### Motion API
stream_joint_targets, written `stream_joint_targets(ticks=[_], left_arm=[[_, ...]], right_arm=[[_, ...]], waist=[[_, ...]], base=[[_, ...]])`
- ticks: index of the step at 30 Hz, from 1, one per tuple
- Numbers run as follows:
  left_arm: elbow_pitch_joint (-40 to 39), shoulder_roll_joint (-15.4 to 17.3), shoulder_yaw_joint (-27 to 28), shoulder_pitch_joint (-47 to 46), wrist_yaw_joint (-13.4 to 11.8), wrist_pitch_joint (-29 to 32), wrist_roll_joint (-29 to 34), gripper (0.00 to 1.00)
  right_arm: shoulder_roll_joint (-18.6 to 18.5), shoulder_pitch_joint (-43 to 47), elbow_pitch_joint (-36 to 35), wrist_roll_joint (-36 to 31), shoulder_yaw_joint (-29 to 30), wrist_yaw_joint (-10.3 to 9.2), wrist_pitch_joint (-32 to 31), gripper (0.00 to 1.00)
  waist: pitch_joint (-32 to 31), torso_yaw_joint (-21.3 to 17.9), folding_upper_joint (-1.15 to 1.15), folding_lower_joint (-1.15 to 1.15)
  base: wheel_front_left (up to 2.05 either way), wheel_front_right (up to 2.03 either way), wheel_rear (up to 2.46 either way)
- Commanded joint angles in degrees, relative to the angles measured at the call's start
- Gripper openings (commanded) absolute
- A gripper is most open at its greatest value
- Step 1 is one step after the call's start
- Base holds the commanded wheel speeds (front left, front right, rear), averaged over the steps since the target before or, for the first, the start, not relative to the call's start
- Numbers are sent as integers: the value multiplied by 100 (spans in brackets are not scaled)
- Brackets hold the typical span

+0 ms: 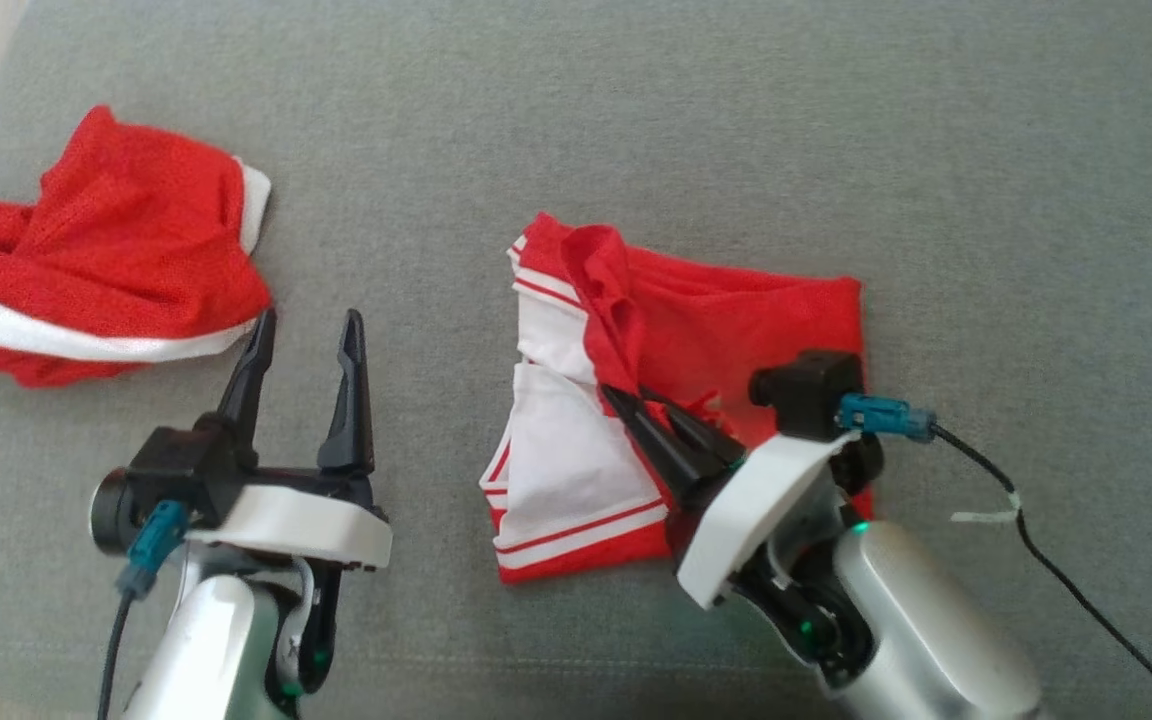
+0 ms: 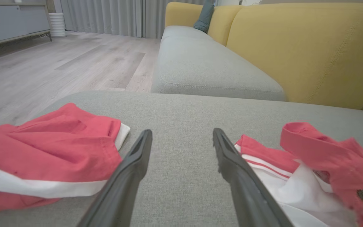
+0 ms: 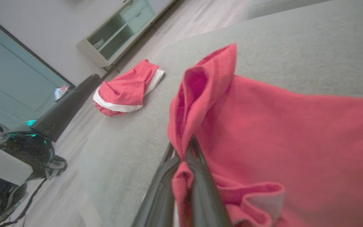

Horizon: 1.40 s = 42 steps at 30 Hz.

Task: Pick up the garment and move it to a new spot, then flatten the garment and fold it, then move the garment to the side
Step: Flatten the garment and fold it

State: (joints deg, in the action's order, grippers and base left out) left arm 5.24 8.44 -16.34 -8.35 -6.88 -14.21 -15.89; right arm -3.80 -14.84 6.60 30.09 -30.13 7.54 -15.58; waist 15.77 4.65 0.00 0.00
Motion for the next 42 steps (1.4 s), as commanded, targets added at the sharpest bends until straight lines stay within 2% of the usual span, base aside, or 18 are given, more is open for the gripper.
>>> stream_joint_targets(ticks=[1, 5, 6, 7, 11, 16, 18, 23, 28, 34, 42], left_arm=[[-157, 22, 145, -191, -12, -46, -50, 100], [-127, -3, 135, -236, -3, -55, -53, 100], [-116, -6, 135, -245, 0, -57, -54, 100], [-106, -8, 137, -255, 0, -59, -54, 100], [-68, -19, 156, -276, -7, -65, -56, 100], [-35, -14, 185, -251, -14, -71, -54, 100], [-31, -8, 199, -225, -19, -73, -52, 100], [-44, 4, 222, -187, -34, -75, -49, 100], [-87, 41, 268, -131, -68, -76, -42, 100], [-138, 101, 285, -77, -90, -77, -36, 100], [-190, 180, 258, -22, -110, -33, -30, 100]], right_arm=[[90, -285, -16, 177, -241, -5, 227, 0], [91, -530, 412, 361, -470, -5, 547, 0], [91, -571, 488, 387, -515, -5, 624, 48], [91, -605, 558, 405, -557, -5, 692, 100], [91, -734, 701, 431, -670, -5, 1048, 100], [91, -893, 513, 383, -687, -5, 1542, 100], [91, -908, 321, 198, -454, -5, 1761, 100], [90, -750, 14, -322, 156, -5, 1867, 100], [-53, -293, -440, -1038, 1263, -5, 1689, 100], [-249, 372, -952, -1514, 2328, -5, 1404, 100], [-235, 1067, -1501, -1713, 2871, -5, 1181, 100]], waist=[[73, 89, 0, 0], [143, 143, 0, 0], [156, 147, 0, 0], [166, 147, 0, 0], [158, 121, 0, 0], [70, 47, 0, 0], [18, 1, 0, 0], [-25, -59, 0, 0], [-74, -142, 0, 0], [-125, -231, 0, 0], [-206, -361, 0, 0]], base=[[0, 0, 0], [0, 0, 0], [0, 0, 0], [0, 0, 0], [0, 0, 0], [0, 0, 0], [0, 0, 0], [0, 0, 0], [0, 0, 0], [0, 0, 0], [0, 0, 0]])
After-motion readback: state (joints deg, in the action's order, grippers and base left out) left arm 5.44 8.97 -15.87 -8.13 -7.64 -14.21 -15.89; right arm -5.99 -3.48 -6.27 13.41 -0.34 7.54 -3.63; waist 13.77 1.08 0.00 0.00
